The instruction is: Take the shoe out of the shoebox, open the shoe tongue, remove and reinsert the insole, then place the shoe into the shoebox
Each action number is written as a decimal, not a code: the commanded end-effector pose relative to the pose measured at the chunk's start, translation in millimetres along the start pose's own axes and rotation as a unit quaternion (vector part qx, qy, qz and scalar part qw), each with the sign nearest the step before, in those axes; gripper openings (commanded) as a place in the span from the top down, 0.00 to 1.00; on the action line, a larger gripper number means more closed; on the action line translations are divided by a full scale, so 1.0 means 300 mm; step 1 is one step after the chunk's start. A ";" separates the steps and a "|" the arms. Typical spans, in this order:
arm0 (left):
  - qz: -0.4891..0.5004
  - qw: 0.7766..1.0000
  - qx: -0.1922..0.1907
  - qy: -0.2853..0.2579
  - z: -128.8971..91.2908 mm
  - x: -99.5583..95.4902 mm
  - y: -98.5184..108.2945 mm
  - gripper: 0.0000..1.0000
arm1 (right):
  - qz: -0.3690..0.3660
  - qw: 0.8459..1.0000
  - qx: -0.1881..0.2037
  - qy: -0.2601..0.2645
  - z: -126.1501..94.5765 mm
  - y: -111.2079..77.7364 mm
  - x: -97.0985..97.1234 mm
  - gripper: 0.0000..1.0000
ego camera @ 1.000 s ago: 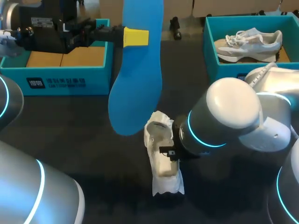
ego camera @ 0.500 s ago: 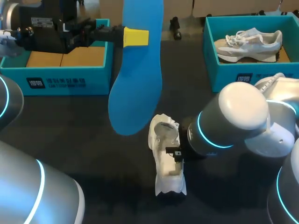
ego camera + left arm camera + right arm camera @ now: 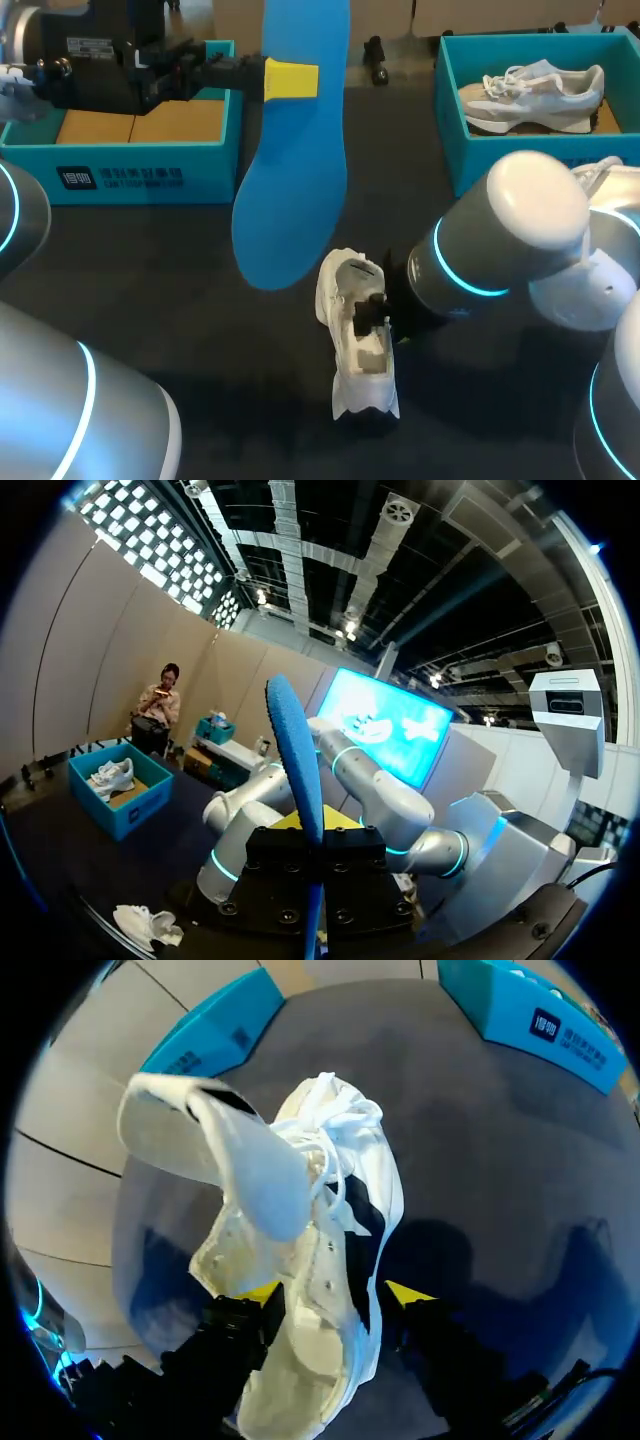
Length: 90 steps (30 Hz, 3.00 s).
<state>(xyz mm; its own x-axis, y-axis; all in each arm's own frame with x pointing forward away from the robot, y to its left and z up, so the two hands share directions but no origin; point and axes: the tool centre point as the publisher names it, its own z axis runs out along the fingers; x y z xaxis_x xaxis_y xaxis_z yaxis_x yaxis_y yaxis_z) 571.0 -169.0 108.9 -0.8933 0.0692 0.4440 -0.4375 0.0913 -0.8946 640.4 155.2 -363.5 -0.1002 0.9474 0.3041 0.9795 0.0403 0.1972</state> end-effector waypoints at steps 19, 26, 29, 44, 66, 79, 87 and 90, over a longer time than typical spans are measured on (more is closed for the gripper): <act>0.000 1.000 -0.001 0.000 0.006 -0.003 -0.005 1.00 | -0.039 0.988 0.042 0.143 -0.260 0.010 -0.110 0.00; 0.000 1.000 -0.001 0.000 0.006 -0.003 -0.005 1.00 | -0.038 0.974 0.022 0.222 -0.278 0.061 -0.102 0.00; 0.000 1.000 -0.001 0.000 0.006 -0.003 -0.005 1.00 | -0.035 0.964 0.000 0.263 -0.342 0.096 -0.110 0.00; 0.000 1.000 -0.001 0.000 0.006 -0.003 -0.005 1.00 | -0.014 0.944 0.003 0.331 -0.458 0.202 -0.145 0.00; 0.032 0.999 0.007 -0.012 0.017 -0.060 -0.012 1.00 | 0.012 0.921 0.013 0.388 -0.502 0.272 -0.153 0.00; 0.336 0.940 0.054 0.027 0.015 -0.155 -0.002 1.00 | 0.012 0.921 0.013 0.388 -0.502 0.272 -0.153 0.00; 0.452 0.892 0.029 0.001 0.018 -0.272 0.003 1.00 | 0.012 0.921 0.013 0.388 -0.502 0.272 -0.153 0.00; 0.488 0.873 0.013 -0.004 0.013 -0.301 0.006 1.00 | 0.012 0.921 0.013 0.388 -0.502 0.272 -0.153 0.00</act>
<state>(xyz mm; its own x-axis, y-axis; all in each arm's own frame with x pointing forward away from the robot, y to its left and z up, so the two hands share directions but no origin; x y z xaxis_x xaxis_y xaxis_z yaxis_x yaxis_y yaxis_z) 642.9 -176.7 65.5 -0.9520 0.0844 -0.2941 0.2899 -0.0580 -0.9553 697.7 66.0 -220.6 -0.1627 0.4354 0.8854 0.9860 0.0386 0.1622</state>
